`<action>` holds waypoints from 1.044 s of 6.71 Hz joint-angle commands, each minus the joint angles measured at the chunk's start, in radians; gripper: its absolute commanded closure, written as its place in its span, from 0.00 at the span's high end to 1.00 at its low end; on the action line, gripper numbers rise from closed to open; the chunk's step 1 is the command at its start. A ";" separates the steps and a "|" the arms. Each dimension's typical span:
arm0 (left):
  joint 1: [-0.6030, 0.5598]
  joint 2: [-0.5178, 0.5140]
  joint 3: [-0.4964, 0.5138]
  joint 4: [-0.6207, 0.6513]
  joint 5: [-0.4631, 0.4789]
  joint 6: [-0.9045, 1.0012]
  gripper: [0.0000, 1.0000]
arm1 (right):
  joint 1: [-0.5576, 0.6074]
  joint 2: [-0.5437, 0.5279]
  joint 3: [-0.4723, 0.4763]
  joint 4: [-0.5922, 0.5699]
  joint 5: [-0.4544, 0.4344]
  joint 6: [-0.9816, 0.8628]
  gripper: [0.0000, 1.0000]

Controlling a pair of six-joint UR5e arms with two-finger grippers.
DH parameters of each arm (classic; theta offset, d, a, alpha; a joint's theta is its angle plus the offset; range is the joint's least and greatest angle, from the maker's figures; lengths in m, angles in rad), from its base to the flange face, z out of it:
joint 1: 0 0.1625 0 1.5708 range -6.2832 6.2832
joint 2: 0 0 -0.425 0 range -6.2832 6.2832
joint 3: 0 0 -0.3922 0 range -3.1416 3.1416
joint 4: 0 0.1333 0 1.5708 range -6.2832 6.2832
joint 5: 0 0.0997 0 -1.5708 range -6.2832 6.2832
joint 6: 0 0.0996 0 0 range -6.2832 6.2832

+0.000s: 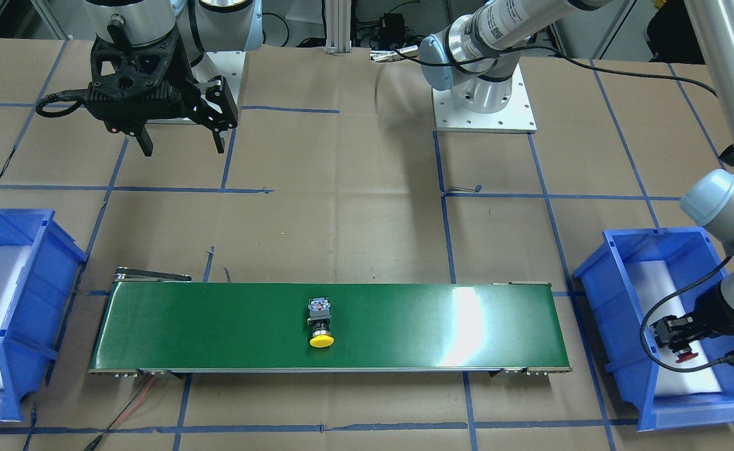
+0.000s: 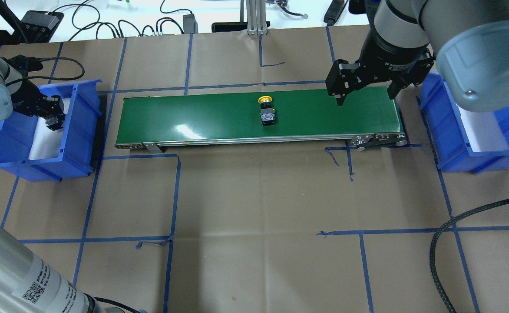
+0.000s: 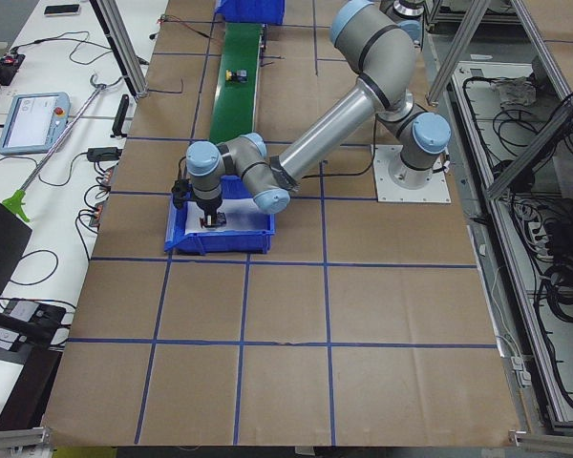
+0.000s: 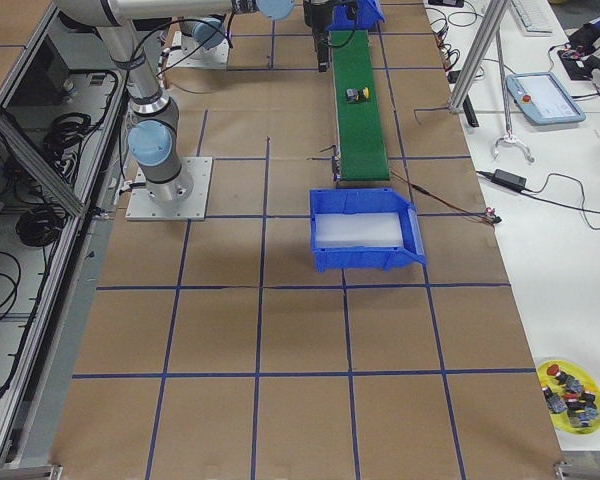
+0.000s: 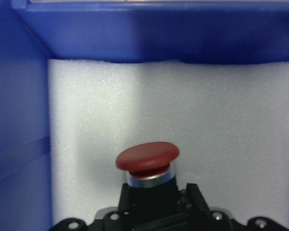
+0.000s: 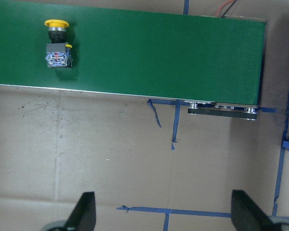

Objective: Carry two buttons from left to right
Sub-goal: 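Carry the red button toward the conveyor with the left gripper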

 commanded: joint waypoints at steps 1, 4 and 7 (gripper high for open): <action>0.004 0.085 0.033 -0.140 -0.001 0.009 0.00 | -0.001 0.002 0.000 -0.001 -0.002 0.000 1.00; 0.001 0.204 0.178 -0.488 0.005 0.008 0.00 | 0.000 0.002 0.006 -0.001 -0.002 0.000 1.00; -0.120 0.207 0.185 -0.510 0.009 -0.012 0.00 | 0.000 0.011 0.021 -0.018 0.008 0.012 1.00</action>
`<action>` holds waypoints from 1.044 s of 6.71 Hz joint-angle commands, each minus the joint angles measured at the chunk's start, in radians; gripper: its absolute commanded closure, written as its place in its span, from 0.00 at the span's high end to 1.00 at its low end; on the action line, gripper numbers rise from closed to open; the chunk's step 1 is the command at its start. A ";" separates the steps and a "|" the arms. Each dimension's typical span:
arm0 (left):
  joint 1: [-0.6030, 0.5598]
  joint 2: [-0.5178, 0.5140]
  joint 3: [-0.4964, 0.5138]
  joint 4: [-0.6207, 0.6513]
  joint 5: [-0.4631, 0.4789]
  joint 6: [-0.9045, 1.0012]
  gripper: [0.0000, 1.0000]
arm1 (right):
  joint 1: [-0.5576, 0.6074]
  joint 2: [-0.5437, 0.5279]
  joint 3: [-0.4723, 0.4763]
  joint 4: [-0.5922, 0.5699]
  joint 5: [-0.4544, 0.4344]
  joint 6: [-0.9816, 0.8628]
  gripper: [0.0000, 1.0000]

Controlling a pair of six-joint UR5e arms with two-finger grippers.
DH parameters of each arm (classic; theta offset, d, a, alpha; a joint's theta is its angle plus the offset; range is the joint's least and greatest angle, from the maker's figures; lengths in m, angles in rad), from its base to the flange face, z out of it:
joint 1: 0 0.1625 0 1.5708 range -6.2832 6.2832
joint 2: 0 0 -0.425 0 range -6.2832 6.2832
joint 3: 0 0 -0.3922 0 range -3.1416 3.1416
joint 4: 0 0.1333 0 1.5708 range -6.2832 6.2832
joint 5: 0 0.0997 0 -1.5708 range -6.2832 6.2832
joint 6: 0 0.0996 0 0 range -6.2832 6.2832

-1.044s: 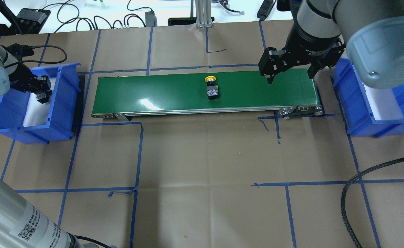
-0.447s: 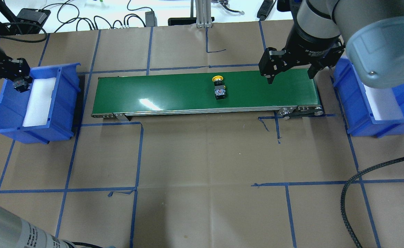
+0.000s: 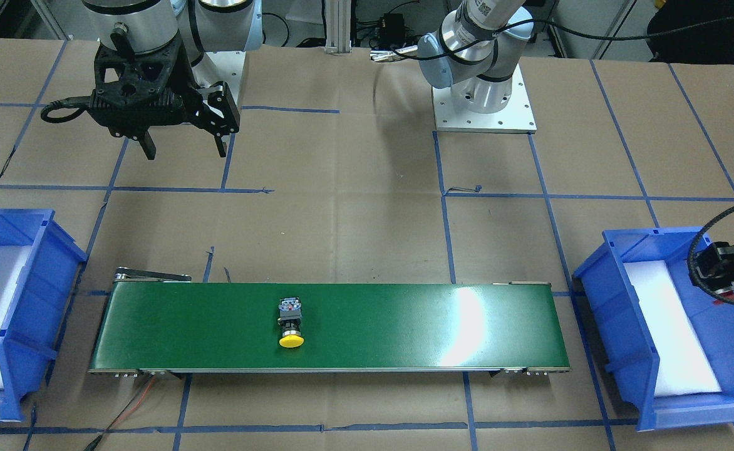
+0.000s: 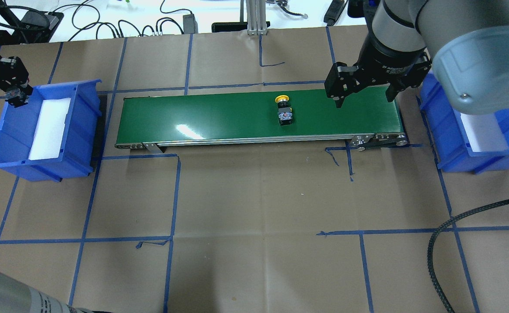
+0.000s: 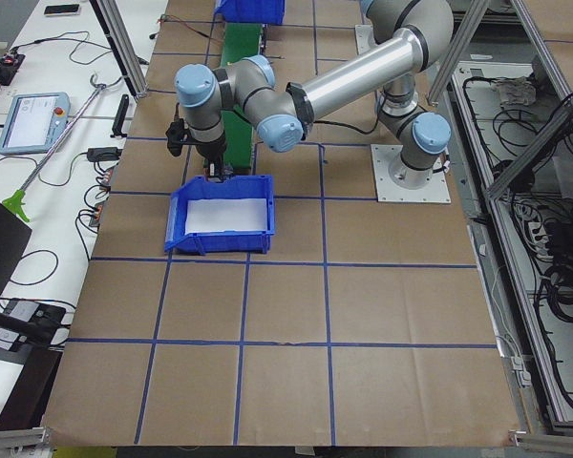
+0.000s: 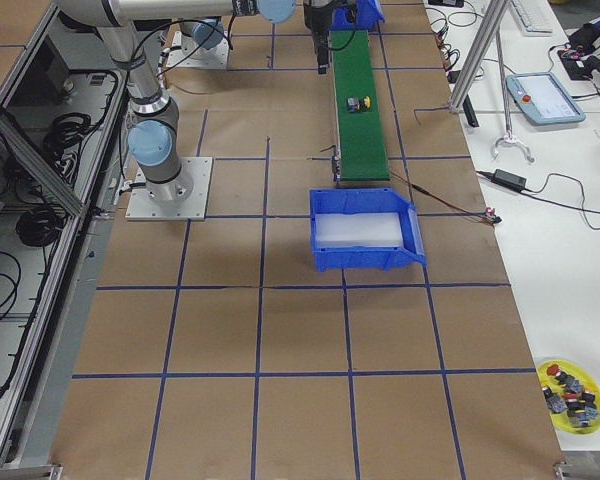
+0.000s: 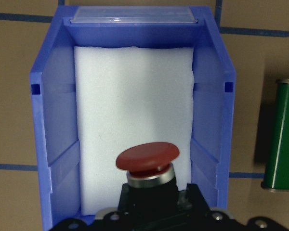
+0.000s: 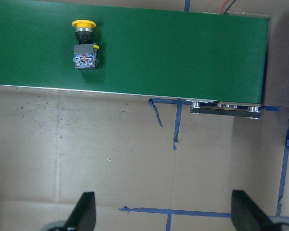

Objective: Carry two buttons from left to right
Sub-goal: 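Carry the red button toward the conveyor with the left gripper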

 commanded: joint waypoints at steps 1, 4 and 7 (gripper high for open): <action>-0.119 0.006 -0.010 -0.005 -0.001 -0.023 0.00 | 0.000 0.010 0.010 -0.011 0.000 -0.001 1.00; -0.309 0.075 -0.107 0.002 -0.001 -0.222 0.00 | 0.002 0.069 0.108 -0.280 -0.010 0.002 1.00; -0.349 0.067 -0.176 0.034 0.001 -0.270 0.00 | -0.003 0.176 0.124 -0.491 -0.005 0.005 1.00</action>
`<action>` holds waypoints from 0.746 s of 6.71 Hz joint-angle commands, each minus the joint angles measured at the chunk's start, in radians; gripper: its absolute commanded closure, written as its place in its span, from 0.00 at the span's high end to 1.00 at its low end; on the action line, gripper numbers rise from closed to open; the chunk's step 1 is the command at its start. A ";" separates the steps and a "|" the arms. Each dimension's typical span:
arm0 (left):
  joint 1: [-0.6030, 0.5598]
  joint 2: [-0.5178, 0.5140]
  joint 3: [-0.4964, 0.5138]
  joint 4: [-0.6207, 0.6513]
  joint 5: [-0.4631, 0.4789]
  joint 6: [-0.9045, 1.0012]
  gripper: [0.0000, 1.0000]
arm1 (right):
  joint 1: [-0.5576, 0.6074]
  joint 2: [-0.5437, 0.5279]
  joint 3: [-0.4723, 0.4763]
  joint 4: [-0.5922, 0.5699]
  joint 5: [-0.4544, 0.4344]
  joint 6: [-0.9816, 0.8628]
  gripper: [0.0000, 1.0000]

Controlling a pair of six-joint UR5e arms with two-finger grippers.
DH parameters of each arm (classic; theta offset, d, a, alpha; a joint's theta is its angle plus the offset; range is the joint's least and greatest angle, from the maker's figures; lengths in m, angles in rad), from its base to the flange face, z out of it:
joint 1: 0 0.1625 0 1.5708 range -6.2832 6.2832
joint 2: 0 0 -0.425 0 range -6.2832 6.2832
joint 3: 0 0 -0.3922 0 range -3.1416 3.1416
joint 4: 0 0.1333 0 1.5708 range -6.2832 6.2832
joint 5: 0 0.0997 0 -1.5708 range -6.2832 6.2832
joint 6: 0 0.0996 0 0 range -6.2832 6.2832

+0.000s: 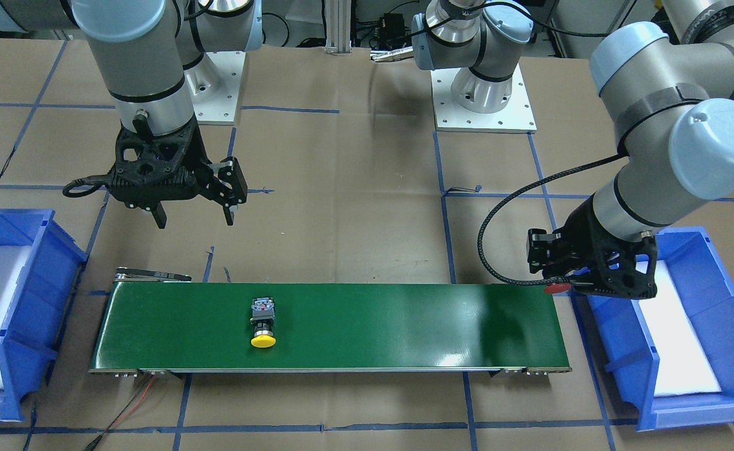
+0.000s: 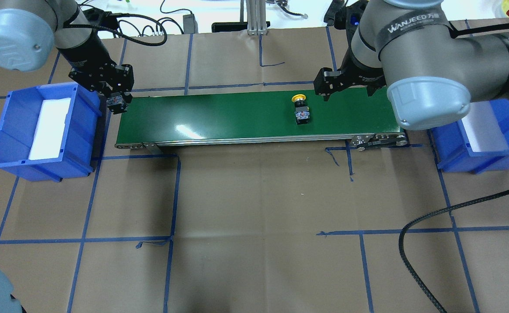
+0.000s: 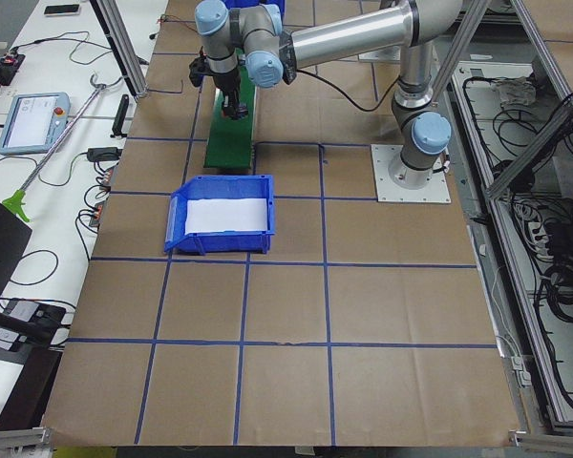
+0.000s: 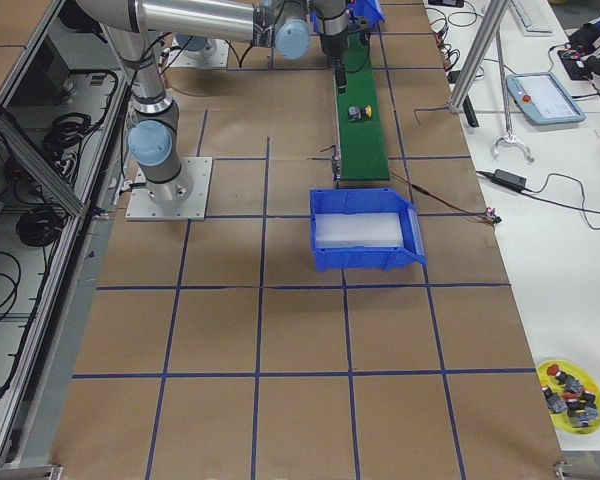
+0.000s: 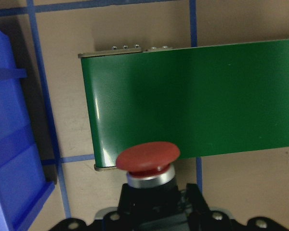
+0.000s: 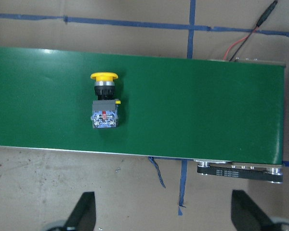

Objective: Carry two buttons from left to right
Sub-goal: 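Place red button on conveyor with left gripper while right gripper takes yellow button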

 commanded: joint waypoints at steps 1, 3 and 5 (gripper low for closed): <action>-0.027 -0.033 -0.024 0.034 0.001 -0.026 0.00 | -0.002 0.119 -0.004 -0.167 0.009 -0.001 1.00; -0.072 -0.120 -0.074 0.245 0.018 -0.057 0.00 | -0.002 0.230 -0.009 -0.280 0.007 0.000 1.00; -0.075 -0.164 -0.128 0.356 0.018 -0.063 0.00 | -0.004 0.313 -0.007 -0.355 0.009 0.000 1.00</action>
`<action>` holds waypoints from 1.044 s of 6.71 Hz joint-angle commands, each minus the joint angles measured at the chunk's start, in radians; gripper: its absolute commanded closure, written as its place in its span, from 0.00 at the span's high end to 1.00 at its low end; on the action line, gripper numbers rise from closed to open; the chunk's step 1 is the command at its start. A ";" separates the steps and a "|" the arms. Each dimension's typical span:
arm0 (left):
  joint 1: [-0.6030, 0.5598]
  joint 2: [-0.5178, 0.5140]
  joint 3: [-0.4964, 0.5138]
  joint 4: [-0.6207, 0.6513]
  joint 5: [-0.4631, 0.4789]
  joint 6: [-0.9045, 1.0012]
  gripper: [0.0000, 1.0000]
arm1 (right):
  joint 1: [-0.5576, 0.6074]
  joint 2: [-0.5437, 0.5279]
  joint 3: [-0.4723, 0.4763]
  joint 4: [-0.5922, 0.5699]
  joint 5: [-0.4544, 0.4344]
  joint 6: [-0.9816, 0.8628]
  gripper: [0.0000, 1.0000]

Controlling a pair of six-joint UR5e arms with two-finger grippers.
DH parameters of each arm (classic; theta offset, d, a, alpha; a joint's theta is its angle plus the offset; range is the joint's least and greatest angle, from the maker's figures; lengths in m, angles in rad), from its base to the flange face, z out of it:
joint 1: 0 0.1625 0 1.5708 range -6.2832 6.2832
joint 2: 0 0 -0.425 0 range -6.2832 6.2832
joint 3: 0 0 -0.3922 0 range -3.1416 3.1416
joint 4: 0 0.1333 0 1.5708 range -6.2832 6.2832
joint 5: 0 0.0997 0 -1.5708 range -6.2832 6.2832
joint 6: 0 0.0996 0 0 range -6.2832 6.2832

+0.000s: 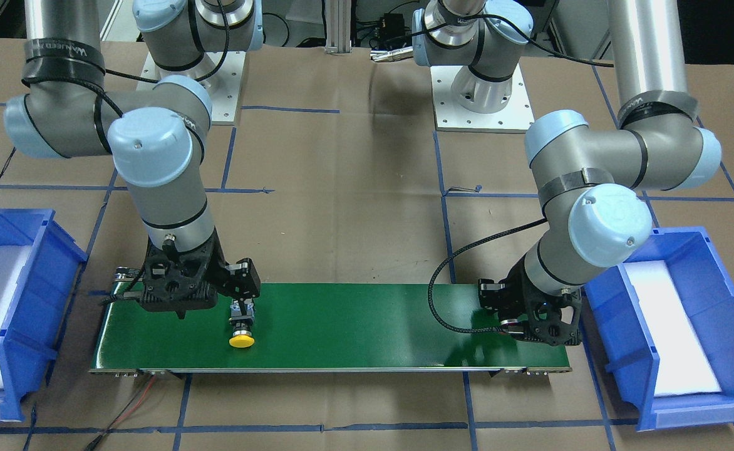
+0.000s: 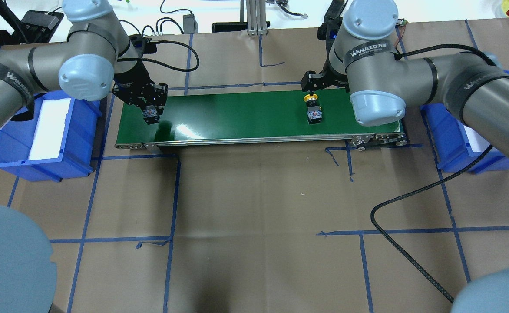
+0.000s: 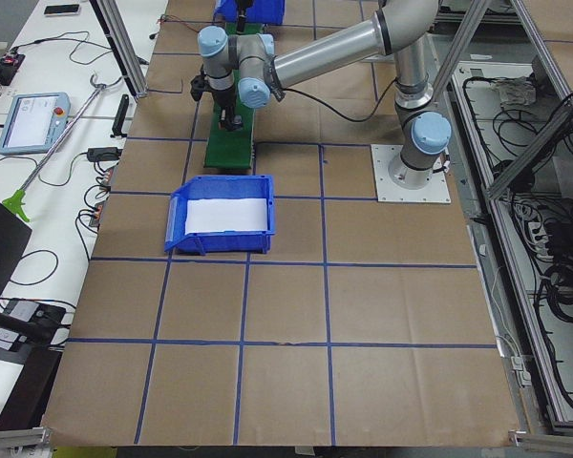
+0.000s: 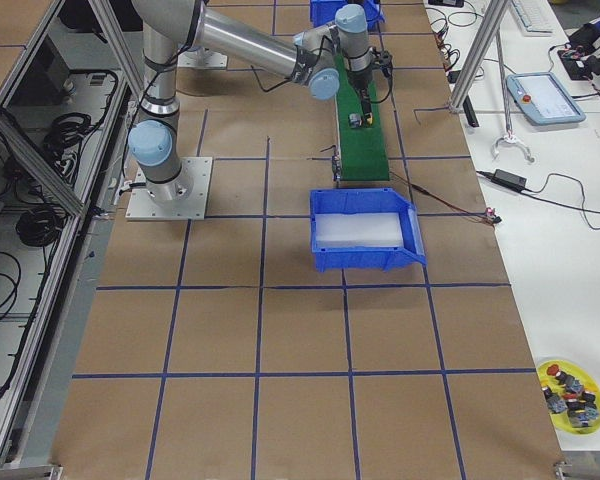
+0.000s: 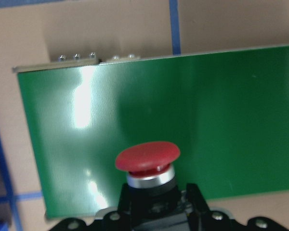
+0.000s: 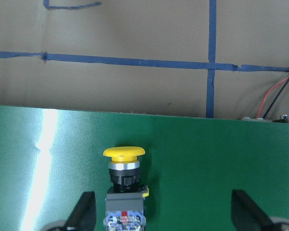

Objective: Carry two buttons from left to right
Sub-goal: 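Place red button on conveyor with left gripper while right gripper takes yellow button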

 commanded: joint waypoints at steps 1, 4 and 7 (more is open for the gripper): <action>-0.003 -0.024 -0.042 0.073 0.002 -0.006 0.02 | -0.007 0.066 -0.001 -0.052 0.000 0.001 1.00; -0.001 0.005 -0.008 0.062 0.005 -0.008 1.00 | -0.008 0.112 0.013 -0.045 -0.004 0.003 1.00; 0.008 0.088 0.088 -0.135 0.005 -0.005 1.00 | -0.019 0.091 0.002 0.038 -0.007 0.001 0.10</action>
